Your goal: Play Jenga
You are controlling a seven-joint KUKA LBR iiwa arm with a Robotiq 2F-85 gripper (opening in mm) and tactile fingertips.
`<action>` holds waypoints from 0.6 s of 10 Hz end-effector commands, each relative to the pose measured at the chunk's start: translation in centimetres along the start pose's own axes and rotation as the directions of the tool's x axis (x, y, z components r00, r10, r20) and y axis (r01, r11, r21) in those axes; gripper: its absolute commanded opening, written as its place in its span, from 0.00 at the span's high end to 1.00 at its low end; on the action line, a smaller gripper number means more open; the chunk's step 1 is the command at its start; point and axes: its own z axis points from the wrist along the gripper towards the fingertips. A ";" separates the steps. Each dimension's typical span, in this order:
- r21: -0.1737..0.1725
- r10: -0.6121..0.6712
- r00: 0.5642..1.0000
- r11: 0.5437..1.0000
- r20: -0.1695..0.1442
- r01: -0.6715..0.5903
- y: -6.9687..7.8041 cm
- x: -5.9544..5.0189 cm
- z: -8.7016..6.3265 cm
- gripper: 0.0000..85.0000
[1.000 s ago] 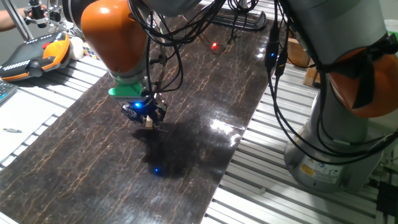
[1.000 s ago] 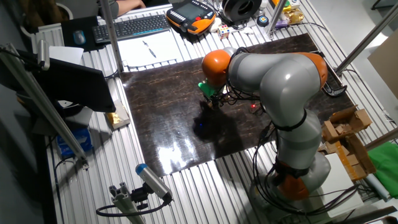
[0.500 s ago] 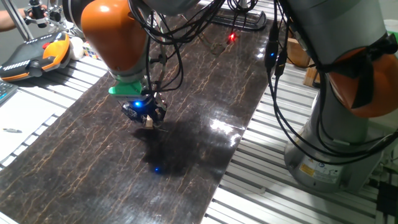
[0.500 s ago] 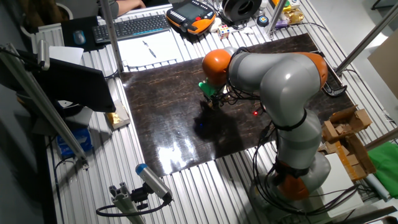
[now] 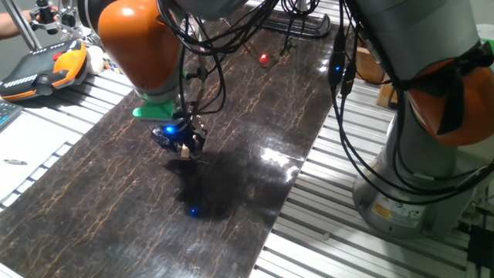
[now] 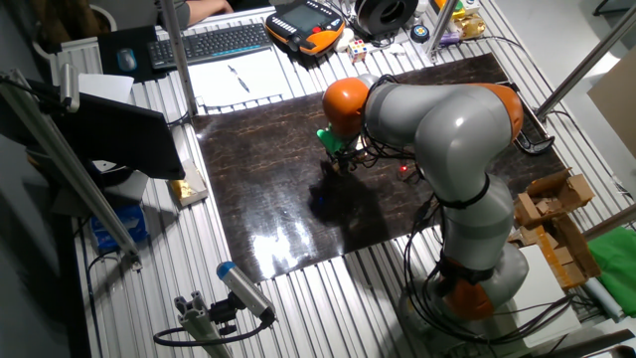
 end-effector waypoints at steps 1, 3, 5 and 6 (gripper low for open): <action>-0.002 0.009 1.000 1.000 0.001 -0.009 0.0 0.0 0.0 0.69; -0.004 0.033 0.999 0.999 0.004 -0.033 0.0 0.0 0.0 0.69; -0.006 0.061 0.998 0.998 0.005 -0.061 0.1 0.1 -0.1 0.71; -0.009 0.075 0.997 0.997 0.007 -0.075 0.1 0.2 -0.1 0.71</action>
